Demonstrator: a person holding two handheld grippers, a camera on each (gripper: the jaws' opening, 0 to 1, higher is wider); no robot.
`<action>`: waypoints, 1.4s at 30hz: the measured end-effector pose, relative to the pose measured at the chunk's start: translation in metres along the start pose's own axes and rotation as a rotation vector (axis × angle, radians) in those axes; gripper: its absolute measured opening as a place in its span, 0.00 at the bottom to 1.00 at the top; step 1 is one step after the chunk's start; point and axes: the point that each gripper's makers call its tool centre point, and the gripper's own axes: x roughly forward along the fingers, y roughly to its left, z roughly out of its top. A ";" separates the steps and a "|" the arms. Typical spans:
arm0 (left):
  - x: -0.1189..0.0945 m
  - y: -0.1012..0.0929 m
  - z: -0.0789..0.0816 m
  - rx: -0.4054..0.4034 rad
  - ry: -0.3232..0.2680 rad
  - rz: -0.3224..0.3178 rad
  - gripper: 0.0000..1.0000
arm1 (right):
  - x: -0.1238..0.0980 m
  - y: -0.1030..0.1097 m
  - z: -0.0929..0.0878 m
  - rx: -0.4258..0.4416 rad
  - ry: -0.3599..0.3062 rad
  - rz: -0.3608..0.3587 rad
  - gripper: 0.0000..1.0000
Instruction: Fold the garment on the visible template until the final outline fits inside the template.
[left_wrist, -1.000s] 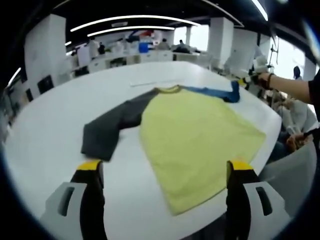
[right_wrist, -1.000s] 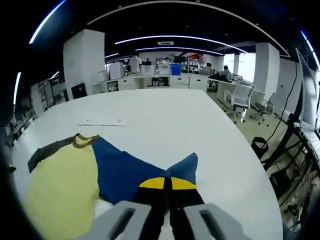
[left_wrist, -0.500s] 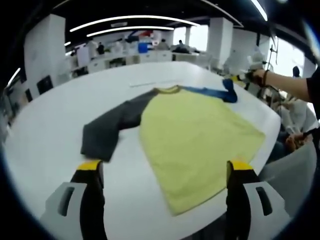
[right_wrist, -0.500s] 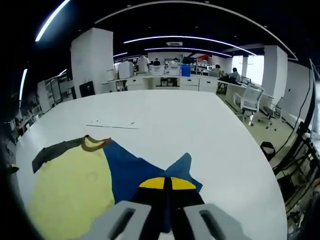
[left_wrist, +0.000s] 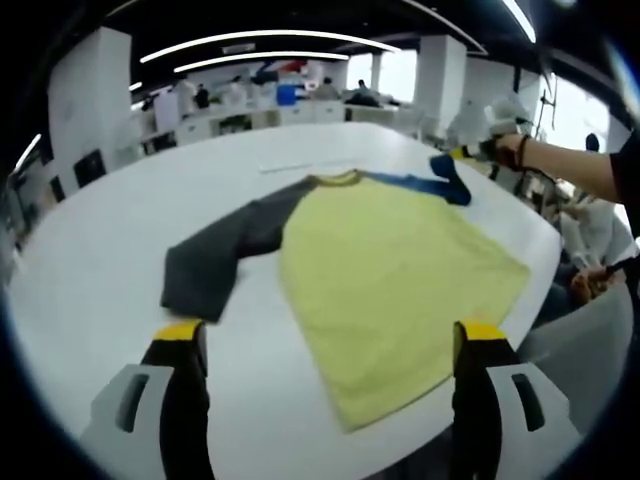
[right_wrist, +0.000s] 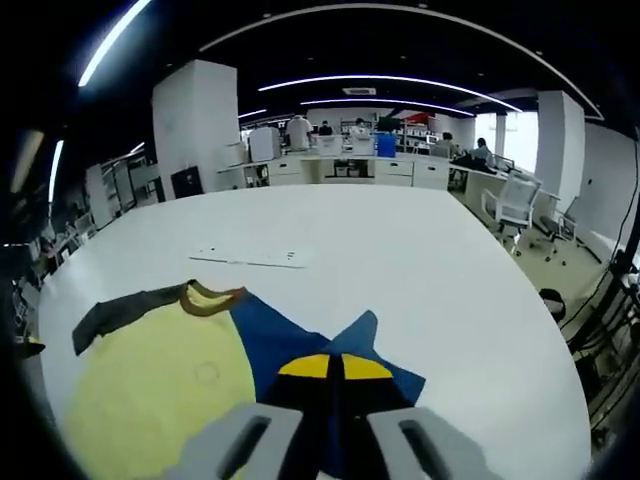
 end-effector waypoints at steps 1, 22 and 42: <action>0.000 0.000 0.000 0.001 -0.002 0.000 0.99 | 0.001 0.002 0.000 -0.001 0.000 0.002 0.00; -0.002 0.003 0.000 -0.002 0.005 0.009 0.99 | 0.024 0.068 0.010 -0.064 0.002 0.097 0.00; -0.003 0.003 -0.001 0.006 0.007 0.007 0.99 | 0.044 0.121 0.021 -0.119 -0.009 0.175 0.00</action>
